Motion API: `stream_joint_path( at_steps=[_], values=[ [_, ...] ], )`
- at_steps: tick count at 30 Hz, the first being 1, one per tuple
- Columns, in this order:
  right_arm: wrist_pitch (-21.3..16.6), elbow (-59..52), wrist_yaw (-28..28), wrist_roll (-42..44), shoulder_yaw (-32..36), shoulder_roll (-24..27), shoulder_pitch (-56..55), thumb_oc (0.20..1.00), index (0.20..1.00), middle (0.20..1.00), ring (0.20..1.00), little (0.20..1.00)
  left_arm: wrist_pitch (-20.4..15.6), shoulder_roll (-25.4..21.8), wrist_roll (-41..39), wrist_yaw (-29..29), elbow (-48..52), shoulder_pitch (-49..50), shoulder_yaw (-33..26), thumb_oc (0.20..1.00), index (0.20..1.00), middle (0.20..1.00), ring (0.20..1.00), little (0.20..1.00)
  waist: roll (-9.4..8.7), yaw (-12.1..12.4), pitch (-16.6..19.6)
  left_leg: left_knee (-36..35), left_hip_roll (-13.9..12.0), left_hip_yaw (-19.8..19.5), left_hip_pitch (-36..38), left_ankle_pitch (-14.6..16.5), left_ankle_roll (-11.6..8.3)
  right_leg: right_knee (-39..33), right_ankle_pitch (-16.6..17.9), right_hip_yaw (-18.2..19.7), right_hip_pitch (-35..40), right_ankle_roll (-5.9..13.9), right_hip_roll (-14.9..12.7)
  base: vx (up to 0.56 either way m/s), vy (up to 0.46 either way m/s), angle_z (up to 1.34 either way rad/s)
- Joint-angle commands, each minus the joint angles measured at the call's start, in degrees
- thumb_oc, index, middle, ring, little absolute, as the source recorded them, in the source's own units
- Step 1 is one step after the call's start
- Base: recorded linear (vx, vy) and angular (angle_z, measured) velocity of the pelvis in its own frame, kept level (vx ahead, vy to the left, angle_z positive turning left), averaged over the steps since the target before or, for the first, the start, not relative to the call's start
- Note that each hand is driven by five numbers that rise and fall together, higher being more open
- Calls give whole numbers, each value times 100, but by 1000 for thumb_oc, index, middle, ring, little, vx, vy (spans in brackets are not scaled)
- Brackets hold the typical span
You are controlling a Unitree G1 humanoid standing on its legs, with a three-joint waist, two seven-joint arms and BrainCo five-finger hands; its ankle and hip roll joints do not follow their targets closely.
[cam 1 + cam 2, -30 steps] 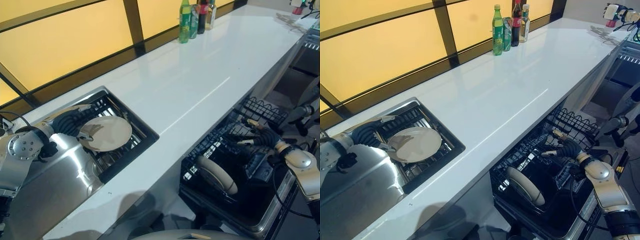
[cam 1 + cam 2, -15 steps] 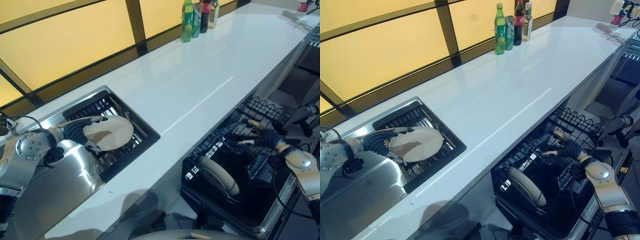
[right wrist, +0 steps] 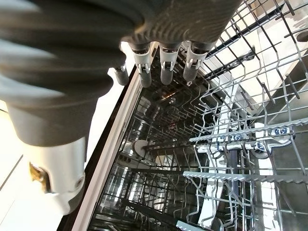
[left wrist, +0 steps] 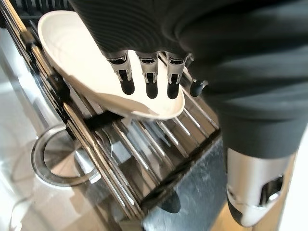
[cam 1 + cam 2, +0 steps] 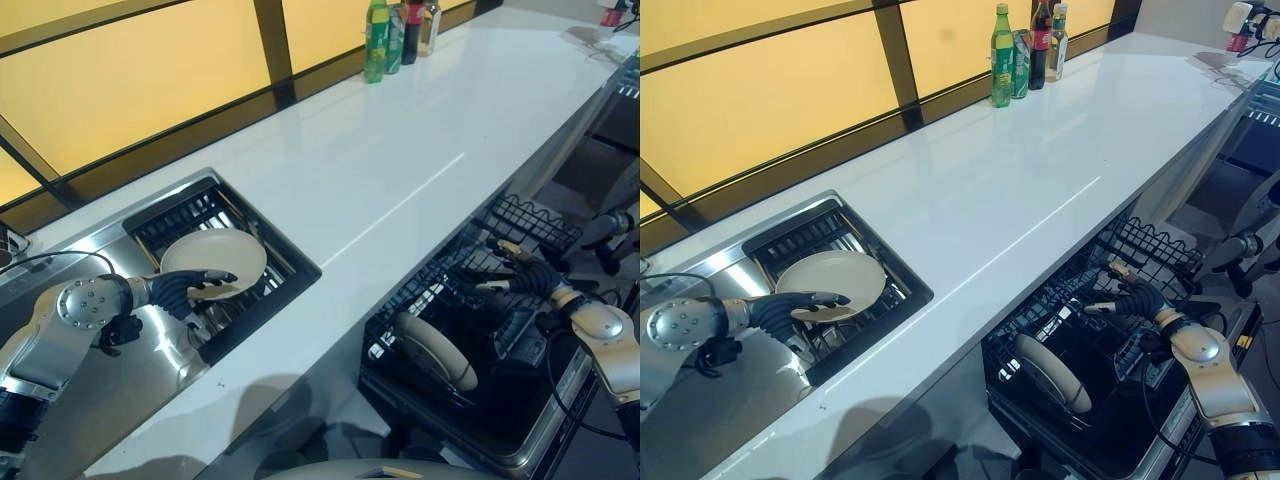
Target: Pick up plates and place into dishwasher.
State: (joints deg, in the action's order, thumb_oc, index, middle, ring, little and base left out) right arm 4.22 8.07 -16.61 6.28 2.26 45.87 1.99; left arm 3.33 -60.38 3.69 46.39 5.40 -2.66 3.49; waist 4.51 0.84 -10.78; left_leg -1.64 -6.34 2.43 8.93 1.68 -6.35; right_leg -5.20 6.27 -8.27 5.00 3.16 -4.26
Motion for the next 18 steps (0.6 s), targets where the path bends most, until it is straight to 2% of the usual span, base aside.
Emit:
stream_joint_path(
  at_steps=[1,3,5,9,13,14,17,18],
  values=[
    [-307,-199,188,232,-123,163,77,1000,1000,1000,1000,1000,12,12,162,18,95,10,110,1000,1000,1000,1000,1000,-282,-52,297,-217,28,-116,-755,-846,95,314,-621,-16,372,149,-39,31,-21,0],
    [-290,-195,205,186,-113,131,49,1000,1000,1000,1000,1000,-146,49,784,-254,51,79,120,1000,1000,1000,1000,1000,-280,-52,288,-224,27,-115,-762,-847,100,304,-618,-18,370,149,-31,34,-18,1],
    [-282,-203,228,236,-117,158,30,1000,1000,1000,1000,1000,-326,-54,1407,-764,-7,169,165,1000,1000,1000,1000,1000,-290,-56,269,-228,22,-129,-779,-859,94,302,-614,-8,361,155,-22,17,-11,1],
    [-238,-309,173,279,-7,130,-84,1000,1000,1000,1000,1000,-529,41,2017,-2176,-183,312,-78,1000,1000,1000,1000,1000,-340,-44,245,-248,23,-144,-796,-855,112,289,-609,-13,337,150,-5,16,-16,0],
    [-376,-266,109,123,125,-101,-230,1000,1000,1000,1000,1000,-920,306,2684,-3095,-295,582,-338,1000,1000,1000,1000,1000,-405,-14,234,-264,-8,-139,-824,-872,106,271,-607,-20,339,126,25,25,-39,3],
    [-374,-271,110,121,127,-106,-228,1000,1000,1000,1000,1000,-934,315,2704,-3129,-300,590,-347,1000,1000,1000,1000,1000,-399,-11,219,-258,-13,-133,-856,-936,117,286,-554,-23,303,121,29,0,0,0],
    [-416,-208,110,67,117,-203,-209,1000,1000,1000,1000,1000,-1183,482,3483,-3918,-423,684,-332,1000,1000,1000,1000,1000,-447,6,205,-260,-44,-110,-827,-868,93,286,-628,-15,343,109,50,60,-36,2],
    [-419,-199,111,64,112,-211,-198,1000,1000,1000,1000,1000,-1207,492,3574,-4017,-446,681,-318,1000,1000,1000,1000,1000,-447,10,211,-262,-51,-107,-839,-874,91,290,-624,-11,327,105,55,0,0,0]
  ],
)
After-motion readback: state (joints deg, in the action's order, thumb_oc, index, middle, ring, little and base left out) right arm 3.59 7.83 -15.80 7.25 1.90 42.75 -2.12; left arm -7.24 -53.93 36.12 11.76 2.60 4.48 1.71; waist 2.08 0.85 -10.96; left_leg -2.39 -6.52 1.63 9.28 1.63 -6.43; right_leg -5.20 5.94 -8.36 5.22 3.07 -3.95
